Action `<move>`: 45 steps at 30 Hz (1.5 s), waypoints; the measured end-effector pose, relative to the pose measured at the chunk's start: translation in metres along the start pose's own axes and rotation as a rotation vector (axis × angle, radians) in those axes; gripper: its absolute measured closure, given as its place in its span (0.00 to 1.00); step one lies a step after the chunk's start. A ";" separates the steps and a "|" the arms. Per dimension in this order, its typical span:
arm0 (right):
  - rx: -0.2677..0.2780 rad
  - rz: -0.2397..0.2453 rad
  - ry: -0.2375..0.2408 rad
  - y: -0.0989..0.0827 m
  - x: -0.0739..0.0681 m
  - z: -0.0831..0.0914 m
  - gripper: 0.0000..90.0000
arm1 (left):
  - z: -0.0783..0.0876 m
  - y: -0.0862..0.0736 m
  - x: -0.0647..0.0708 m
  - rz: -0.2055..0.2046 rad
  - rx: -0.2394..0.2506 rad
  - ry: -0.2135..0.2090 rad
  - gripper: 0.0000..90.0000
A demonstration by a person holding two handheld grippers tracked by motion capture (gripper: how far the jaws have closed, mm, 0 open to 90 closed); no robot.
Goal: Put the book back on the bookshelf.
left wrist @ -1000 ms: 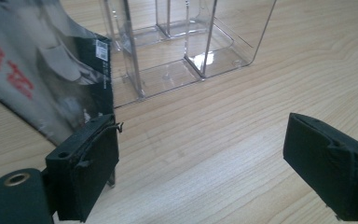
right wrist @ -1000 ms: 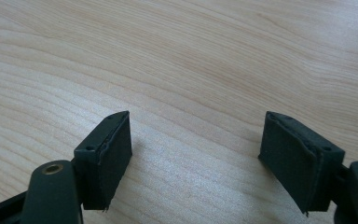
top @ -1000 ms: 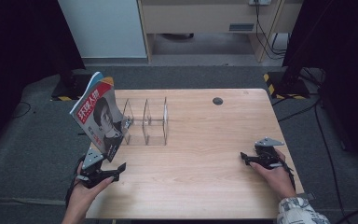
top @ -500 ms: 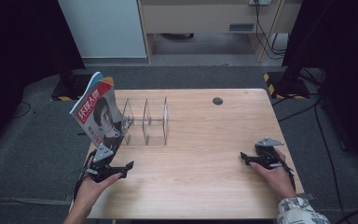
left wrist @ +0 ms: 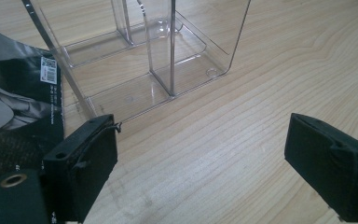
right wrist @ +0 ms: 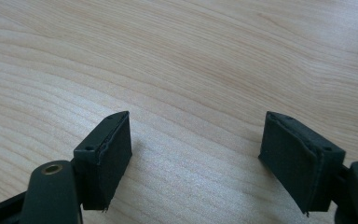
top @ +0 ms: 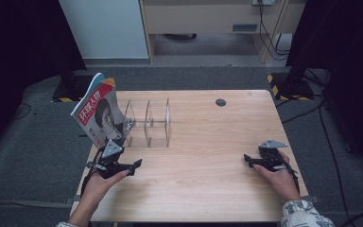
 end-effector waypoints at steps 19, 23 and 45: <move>0.000 -0.001 -0.001 0.000 0.000 0.000 0.27 | -0.016 0.012 0.014 -0.024 -0.033 -0.034 0.08; 0.000 -0.002 -0.001 0.000 0.000 0.000 0.27 | -0.022 0.014 0.020 -0.031 -0.039 -0.045 0.08; 0.000 -0.002 -0.001 0.000 0.000 0.000 0.27 | -0.049 0.021 0.039 -0.067 -0.075 -0.094 0.07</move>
Point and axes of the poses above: each handheld gripper's, and its own axes: z roughly backward along the jaws, y roughly out of its top, x roughly to its right, the point moved 2 cm from there along -z, roughly forward along the jaws, and after that the axes turned 2 degrees about -y, right-handed, at the moved point
